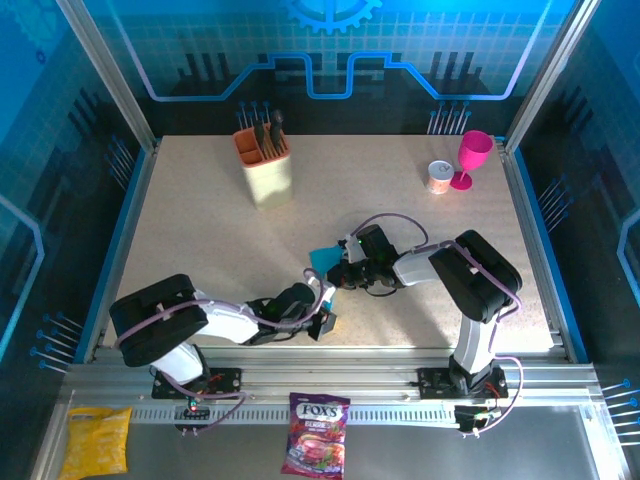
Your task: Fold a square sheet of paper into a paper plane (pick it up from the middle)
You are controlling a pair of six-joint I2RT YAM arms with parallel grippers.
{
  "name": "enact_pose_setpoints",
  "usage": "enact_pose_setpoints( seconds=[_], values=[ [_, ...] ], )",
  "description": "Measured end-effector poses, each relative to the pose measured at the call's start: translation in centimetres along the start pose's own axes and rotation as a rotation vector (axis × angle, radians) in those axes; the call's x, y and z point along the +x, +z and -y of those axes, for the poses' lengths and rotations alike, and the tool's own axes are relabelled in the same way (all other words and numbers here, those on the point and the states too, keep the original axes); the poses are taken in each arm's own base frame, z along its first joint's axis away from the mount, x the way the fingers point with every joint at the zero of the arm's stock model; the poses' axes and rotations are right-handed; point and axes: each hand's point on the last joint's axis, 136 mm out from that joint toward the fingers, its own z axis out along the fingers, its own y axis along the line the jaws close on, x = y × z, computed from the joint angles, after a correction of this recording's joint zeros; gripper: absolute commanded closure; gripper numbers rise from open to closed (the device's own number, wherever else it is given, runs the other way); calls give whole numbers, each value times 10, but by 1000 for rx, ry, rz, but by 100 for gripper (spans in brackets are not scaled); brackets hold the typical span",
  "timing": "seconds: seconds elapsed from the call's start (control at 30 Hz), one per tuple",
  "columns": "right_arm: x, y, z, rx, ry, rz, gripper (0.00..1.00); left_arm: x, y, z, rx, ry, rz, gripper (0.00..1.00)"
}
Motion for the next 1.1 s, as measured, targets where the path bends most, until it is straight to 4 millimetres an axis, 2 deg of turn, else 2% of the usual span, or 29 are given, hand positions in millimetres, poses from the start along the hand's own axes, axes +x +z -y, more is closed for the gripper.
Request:
enact_pose_setpoints(
  seconds=[0.17, 0.3, 0.4, 0.5, 0.6, 0.7, 0.9, 1.1],
  values=[
    [0, 0, 0, 4, 3, 1, 100, 22, -16, 10, 39, -34, -11, 100],
    [0, 0, 0, 5, 5, 0, 100, 35, -35, 7, 26, -65, -44, 100],
    [0, 0, 0, 6, 4, 1, 100, 23, -43, 6, 17, -78, -19, 100],
    [0, 0, 0, 7, 7, 1, 100, -2, -42, 2, -1, -91, 18, 100],
    [0, 0, 0, 6, 8, 2, 100, -31, -34, 2, -1, -87, 46, 100],
    [-1, 0, -1, 6, 10, 2, 100, -47, -19, 4, 5, -63, 34, 100],
    [0, 0, -1, 12, 15, 0, 100, -49, 7, -5, -2, -32, -24, 100],
    [-1, 0, -1, 30, 14, 8, 100, -51, 7, -26, -37, -47, -15, 100]
  ],
)
